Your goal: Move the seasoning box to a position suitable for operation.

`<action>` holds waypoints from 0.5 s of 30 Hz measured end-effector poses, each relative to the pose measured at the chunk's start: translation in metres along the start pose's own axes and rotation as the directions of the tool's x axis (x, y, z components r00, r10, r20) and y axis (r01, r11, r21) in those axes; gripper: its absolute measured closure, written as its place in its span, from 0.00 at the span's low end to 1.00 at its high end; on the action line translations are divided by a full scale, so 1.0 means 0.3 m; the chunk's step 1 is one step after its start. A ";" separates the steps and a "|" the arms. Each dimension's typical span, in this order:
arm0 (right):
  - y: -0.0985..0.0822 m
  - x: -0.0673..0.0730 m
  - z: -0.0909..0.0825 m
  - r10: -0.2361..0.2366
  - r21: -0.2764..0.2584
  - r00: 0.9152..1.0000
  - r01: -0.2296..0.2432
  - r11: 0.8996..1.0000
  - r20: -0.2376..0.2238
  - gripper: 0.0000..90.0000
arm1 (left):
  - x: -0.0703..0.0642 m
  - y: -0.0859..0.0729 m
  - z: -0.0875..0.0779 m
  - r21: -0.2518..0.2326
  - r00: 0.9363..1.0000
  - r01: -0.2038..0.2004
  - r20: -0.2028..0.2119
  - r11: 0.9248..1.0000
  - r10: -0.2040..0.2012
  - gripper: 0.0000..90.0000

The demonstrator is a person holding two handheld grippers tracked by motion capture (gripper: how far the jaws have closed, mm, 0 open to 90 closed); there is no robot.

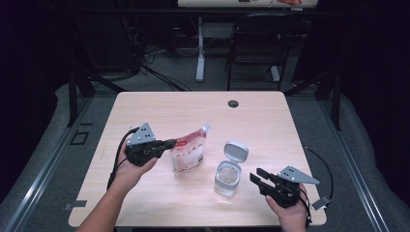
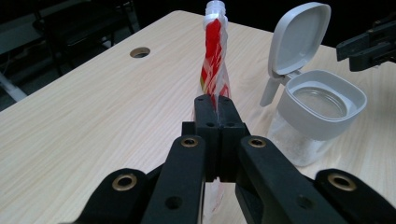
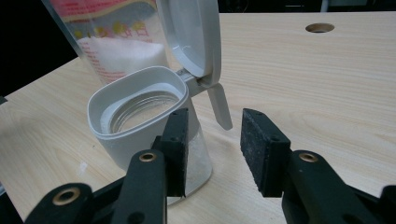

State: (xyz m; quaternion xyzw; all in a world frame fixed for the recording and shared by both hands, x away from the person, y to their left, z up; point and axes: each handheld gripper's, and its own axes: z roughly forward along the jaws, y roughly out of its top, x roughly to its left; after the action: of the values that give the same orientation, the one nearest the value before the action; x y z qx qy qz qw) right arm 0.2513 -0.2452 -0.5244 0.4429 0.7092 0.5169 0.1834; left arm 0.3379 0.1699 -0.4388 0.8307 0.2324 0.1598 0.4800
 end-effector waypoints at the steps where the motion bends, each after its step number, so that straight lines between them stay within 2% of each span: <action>1: 0.000 0.000 0.001 0.002 -0.001 1.000 -0.002 1.000 -0.003 0.69 | -0.010 0.002 -0.002 0.000 1.000 -0.004 0.004 1.000 0.004 1.00; 10: -0.002 -0.008 0.000 0.010 -0.001 1.000 -0.010 1.000 0.004 0.70 | -0.050 0.016 -0.006 -0.003 1.000 -0.021 0.017 1.000 0.021 1.00; 15: -0.001 -0.008 -0.002 0.015 -0.007 1.000 -0.015 1.000 0.004 0.70 | -0.069 0.024 -0.010 -0.001 0.998 -0.038 0.043 0.999 0.038 1.00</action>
State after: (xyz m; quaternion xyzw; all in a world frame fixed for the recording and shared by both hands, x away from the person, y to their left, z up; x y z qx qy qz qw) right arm 0.2519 -0.2476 -0.5249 0.4484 0.7038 0.5199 0.1824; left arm 0.3208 0.1577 -0.4321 0.8381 0.2062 0.1511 0.4819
